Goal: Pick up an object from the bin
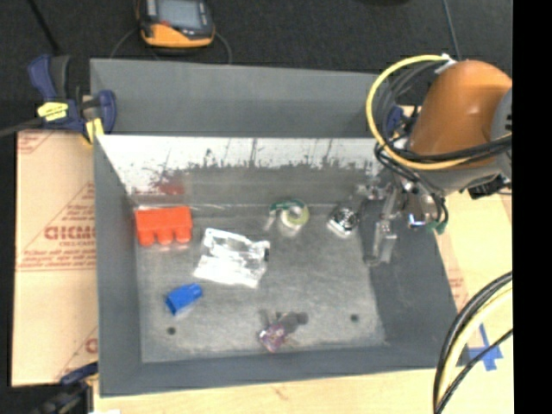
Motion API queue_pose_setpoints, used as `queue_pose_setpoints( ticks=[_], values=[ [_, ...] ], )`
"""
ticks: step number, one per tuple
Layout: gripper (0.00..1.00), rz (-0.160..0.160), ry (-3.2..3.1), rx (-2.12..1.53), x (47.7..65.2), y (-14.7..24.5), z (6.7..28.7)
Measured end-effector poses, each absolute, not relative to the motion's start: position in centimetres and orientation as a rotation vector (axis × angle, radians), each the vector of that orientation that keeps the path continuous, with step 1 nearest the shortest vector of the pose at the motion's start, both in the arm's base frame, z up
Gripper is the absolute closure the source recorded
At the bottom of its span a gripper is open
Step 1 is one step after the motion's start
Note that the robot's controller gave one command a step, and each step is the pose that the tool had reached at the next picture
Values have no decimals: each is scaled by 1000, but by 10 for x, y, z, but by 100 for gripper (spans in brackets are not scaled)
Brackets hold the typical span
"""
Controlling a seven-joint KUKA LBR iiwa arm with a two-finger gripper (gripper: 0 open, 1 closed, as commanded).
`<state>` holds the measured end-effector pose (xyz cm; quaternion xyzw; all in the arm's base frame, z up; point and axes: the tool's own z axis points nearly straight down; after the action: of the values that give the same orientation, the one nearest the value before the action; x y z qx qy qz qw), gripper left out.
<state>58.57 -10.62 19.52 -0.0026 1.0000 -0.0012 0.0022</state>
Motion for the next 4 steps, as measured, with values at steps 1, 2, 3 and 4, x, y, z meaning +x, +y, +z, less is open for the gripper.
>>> queue_pose_setpoints(
  ticks=[1, 2, 3, 4],
  values=[
    [0, 2, 3111, -443, 585, -63, 122],
    [0, 3, 3079, -626, 569, 5, 71],
    [0, -2, 3015, -860, 490, 0, 71],
    [0, 0, 3109, -395, 488, 36, 71]
  ],
)
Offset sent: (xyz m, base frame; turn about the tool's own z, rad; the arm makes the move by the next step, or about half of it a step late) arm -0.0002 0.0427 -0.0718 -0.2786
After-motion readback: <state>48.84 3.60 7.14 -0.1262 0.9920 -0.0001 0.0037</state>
